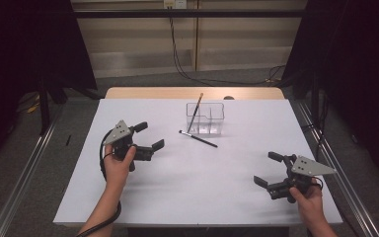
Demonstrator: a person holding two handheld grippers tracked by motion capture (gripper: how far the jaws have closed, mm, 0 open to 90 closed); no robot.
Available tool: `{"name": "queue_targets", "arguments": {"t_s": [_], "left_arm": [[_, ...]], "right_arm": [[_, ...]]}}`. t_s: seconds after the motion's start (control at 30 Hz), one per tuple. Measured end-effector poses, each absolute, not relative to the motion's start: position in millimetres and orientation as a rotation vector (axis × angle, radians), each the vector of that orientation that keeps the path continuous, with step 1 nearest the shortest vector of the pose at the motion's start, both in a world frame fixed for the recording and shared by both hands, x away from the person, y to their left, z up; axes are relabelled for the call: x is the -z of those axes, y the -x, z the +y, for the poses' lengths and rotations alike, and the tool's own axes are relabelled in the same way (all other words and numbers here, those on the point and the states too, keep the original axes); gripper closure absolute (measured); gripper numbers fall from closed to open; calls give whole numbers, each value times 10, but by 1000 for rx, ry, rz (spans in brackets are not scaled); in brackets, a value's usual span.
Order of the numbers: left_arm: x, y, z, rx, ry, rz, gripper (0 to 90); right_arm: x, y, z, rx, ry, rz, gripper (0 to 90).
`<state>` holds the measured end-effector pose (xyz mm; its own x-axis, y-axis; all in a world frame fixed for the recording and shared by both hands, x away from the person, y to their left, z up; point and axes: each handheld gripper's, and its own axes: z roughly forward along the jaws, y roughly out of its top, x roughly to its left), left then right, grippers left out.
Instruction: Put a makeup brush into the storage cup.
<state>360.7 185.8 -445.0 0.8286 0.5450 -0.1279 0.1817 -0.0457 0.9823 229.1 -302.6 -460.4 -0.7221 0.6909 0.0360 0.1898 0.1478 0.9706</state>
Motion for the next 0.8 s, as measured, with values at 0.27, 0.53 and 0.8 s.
{"name": "queue_targets", "arguments": {"t_s": [0.27, 0.53, 0.8], "left_arm": [[4434, -3527, 1947, -330, -1613, 573, 0], [4444, -3440, 2075, -346, -1615, 577, 0], [4446, -3333, 2233, -362, -1629, 583, 0]], "right_arm": [[4603, -2305, -3024, -1605, -848, 2005, 0], [4605, -2306, -3017, -1612, -850, 2004, 0], [4608, -2315, -3009, -1609, -850, 2006, 0]]}}
